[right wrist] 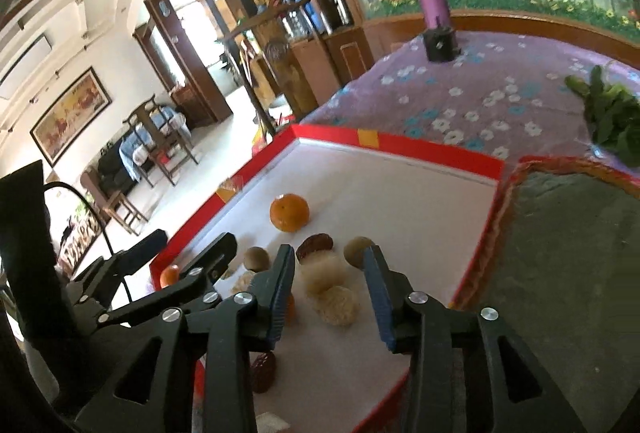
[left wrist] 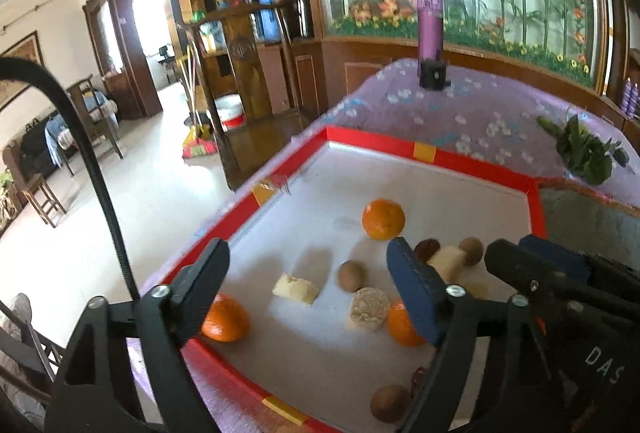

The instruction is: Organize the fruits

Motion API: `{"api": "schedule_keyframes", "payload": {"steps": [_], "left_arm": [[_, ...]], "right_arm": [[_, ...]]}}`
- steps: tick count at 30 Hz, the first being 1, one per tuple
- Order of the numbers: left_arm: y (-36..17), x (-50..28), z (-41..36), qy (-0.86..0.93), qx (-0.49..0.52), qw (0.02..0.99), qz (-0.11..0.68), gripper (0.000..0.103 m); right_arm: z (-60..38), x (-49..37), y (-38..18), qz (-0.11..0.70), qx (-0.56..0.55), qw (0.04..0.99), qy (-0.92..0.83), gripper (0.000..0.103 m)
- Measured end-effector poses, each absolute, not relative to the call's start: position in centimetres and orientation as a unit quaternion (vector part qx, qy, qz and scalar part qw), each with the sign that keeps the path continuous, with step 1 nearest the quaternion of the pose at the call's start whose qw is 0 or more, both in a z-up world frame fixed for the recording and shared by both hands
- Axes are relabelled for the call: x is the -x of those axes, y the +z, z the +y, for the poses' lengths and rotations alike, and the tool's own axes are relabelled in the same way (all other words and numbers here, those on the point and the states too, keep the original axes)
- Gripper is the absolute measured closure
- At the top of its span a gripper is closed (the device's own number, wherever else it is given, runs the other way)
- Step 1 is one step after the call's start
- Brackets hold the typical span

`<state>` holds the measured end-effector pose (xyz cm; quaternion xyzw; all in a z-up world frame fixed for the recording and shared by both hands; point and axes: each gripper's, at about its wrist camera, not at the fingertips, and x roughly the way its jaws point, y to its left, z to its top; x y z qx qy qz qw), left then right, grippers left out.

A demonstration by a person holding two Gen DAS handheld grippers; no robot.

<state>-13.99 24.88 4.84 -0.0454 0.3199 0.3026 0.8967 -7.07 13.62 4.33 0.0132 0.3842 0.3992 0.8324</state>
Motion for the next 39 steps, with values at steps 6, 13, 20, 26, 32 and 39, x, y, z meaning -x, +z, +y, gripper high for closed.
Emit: {"api": "schedule_keyframes", "payload": {"steps": [6,13,20,26,32,39], "left_arm": [[7.2,16.3,23.4,0.306,0.032,0.904,0.298,0.019],[8.9,18.6,21.2,0.317,0.006,0.905,0.282,0.015],[10.3,20.2,18.9,0.333,-0.029,0.907,0.257,0.007],[12.0,22.4,17.9,0.331,-0.022,0.917,0.222,0.0],[12.8,24.0,17.4,0.304,-0.004,0.925,0.23,0.0],[13.2,25.2,16.7,0.294,-0.007,0.928,0.229,0.0]], "right_arm": [[11.2,10.1,6.7,0.342,0.003,0.854,0.393,0.059],[6.7,14.7,10.4,0.267,0.0,0.883,0.387,0.044],[3.0,17.7,12.4,0.222,-0.01,0.901,0.374,0.035],[0.8,19.3,13.4,0.203,-0.018,0.907,0.368,0.034],[0.2,20.5,13.1,0.197,-0.002,0.906,0.375,0.033],[0.6,22.2,13.4,0.187,0.014,0.904,0.385,0.032]]}}
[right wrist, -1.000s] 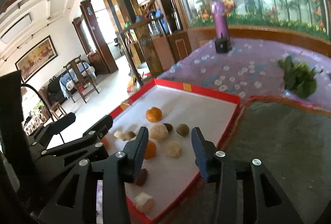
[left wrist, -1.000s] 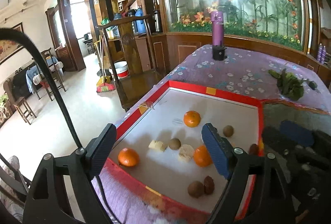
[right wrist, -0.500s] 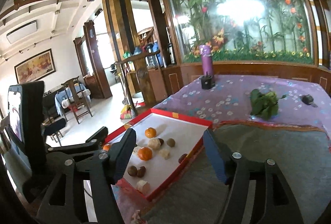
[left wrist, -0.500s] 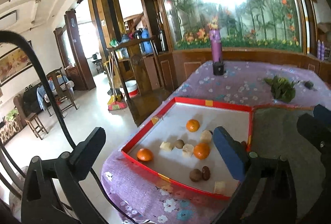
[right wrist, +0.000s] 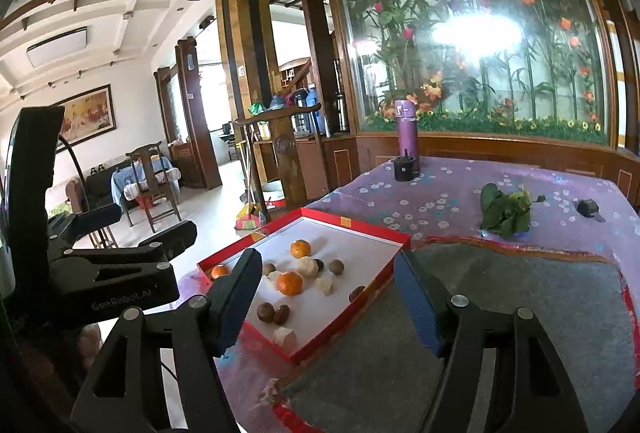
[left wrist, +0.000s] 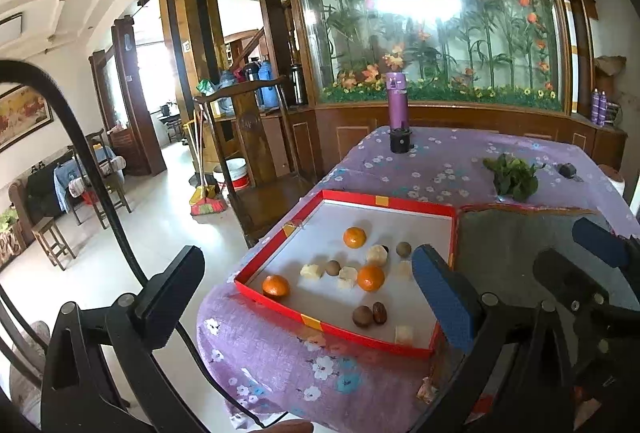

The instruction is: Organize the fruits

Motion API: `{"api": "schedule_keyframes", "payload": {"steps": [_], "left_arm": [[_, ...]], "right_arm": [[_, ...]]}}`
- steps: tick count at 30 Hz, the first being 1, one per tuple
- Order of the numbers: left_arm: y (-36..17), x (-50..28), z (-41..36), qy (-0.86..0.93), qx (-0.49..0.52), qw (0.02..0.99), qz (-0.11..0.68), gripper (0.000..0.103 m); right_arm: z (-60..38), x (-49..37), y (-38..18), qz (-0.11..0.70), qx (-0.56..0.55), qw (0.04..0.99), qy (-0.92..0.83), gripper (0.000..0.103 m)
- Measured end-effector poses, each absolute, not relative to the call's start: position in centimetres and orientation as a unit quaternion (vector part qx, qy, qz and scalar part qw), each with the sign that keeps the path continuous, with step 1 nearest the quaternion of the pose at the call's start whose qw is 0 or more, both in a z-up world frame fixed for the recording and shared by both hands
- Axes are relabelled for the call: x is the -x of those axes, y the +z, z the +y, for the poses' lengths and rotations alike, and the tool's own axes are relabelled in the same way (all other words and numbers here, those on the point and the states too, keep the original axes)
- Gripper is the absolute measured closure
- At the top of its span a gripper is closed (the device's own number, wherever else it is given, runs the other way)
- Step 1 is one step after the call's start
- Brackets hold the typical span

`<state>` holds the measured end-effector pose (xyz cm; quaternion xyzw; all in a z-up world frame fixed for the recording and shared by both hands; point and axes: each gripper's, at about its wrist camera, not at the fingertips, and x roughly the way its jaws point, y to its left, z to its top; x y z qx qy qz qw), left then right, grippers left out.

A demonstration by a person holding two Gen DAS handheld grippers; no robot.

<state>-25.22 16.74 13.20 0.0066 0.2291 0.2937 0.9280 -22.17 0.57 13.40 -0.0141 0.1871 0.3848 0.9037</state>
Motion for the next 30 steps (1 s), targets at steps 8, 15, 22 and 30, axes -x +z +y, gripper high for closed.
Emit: {"api": "schedule_keyframes", "payload": {"steps": [8,15,22,30], "left_arm": [[13.7,26.4,17.3,0.299,0.008,0.929,0.22,0.0],[13.4,26.9,18.2,0.305,0.027,0.925,0.224,0.0],[13.0,27.1,18.7,0.311,0.026,0.922,0.229,0.0],[13.1,27.4,18.7,0.301,0.024,0.928,0.219,0.0]], "right_arm": [[1.2,23.0,13.7,0.184,0.022,0.903,0.388,0.031],[2.6,23.1,13.4,0.194,0.03,0.899,0.391,0.031],[3.1,23.0,13.1,0.2,0.031,0.897,0.393,0.031],[4.2,23.5,12.8,0.204,0.041,0.893,0.398,0.031]]}}
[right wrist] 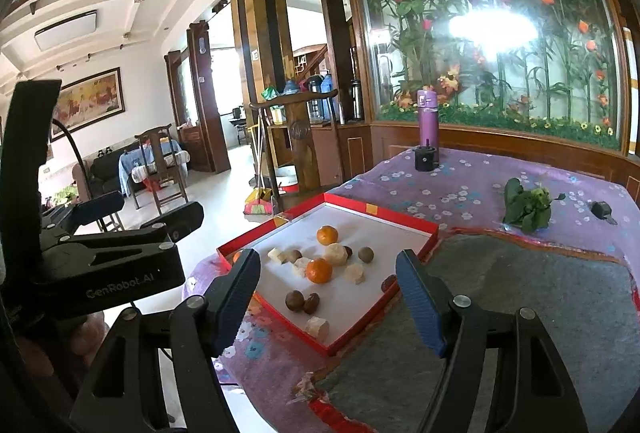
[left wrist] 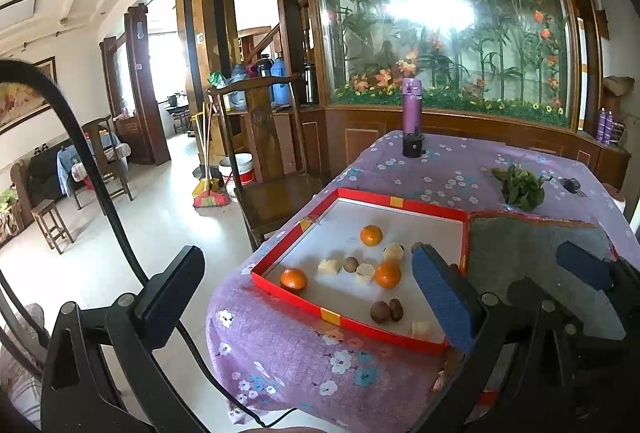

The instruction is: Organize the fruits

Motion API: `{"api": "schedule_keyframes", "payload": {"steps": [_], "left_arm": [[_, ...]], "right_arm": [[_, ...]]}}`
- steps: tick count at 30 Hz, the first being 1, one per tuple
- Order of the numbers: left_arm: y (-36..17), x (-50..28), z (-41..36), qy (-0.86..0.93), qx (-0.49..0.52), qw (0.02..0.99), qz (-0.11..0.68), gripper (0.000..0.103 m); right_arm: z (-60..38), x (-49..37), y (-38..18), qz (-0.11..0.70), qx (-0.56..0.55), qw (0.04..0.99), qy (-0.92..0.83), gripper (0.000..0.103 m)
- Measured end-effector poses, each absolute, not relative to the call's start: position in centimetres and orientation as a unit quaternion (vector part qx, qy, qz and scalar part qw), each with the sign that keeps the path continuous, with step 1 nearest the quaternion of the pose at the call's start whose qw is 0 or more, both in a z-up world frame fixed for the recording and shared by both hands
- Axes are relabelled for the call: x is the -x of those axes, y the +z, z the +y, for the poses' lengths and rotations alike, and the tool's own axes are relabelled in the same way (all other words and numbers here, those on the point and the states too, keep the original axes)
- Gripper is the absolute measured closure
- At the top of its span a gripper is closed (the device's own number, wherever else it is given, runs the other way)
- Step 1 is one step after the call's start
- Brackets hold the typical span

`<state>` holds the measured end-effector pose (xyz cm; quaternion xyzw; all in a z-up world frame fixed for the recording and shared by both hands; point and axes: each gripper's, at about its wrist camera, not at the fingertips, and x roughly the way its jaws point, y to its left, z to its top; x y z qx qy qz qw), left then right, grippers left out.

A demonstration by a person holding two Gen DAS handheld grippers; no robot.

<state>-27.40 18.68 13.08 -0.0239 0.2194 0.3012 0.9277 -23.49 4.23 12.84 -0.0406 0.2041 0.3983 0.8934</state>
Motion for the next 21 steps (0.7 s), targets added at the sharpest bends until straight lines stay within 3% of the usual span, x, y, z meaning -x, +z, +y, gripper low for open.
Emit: {"api": "schedule_keyframes", "payload": {"steps": [21], "left_arm": [[12.6,26.3,18.7,0.285,0.024,0.932,0.225,0.0]], "right_arm": [[4.4,22.4,12.3,0.22,0.032,0.893,0.392,0.031]]}}
